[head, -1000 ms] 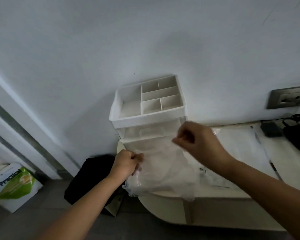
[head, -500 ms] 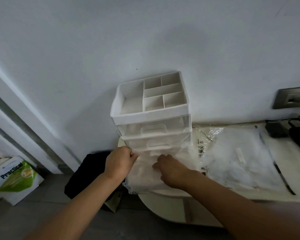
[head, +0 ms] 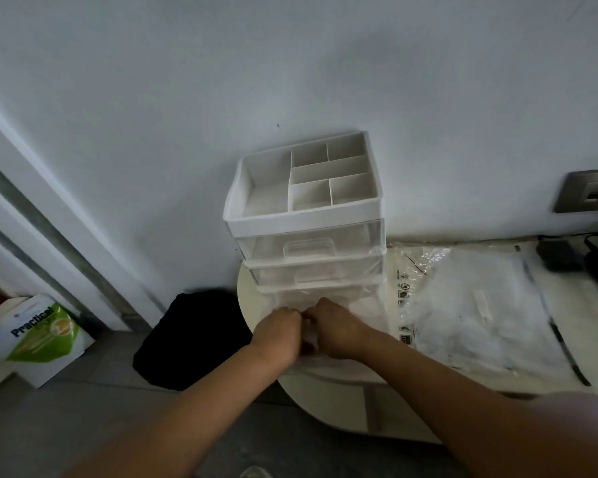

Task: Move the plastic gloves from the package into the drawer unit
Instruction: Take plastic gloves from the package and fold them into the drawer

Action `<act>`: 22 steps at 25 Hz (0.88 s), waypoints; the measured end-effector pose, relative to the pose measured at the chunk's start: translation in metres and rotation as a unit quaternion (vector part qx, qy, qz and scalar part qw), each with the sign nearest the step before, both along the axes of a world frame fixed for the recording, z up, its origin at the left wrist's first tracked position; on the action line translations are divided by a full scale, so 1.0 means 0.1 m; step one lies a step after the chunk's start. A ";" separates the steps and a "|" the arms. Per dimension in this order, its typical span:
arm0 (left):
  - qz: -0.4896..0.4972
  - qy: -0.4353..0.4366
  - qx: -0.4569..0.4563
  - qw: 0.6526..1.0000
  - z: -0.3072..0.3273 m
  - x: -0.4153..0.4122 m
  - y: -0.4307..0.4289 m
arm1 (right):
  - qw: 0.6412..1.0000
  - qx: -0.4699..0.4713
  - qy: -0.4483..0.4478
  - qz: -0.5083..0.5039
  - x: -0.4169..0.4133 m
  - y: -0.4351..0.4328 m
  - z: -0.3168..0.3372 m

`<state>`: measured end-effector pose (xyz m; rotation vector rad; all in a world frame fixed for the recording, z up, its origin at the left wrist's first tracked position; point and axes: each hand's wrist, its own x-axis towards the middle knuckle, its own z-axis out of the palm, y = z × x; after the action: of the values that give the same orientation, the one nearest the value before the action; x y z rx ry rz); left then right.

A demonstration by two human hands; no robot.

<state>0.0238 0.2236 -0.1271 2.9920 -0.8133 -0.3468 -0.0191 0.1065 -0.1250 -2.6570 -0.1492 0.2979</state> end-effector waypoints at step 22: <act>0.041 0.041 0.098 0.994 0.06 0.08 -0.05 | 0.948 0.257 0.015 -0.185 -0.60 -1.18 0.62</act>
<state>0.0321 0.2190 -0.1210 3.1531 -0.6856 -0.5736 -0.0787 -0.0111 -0.0625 -2.1051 0.2505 0.1466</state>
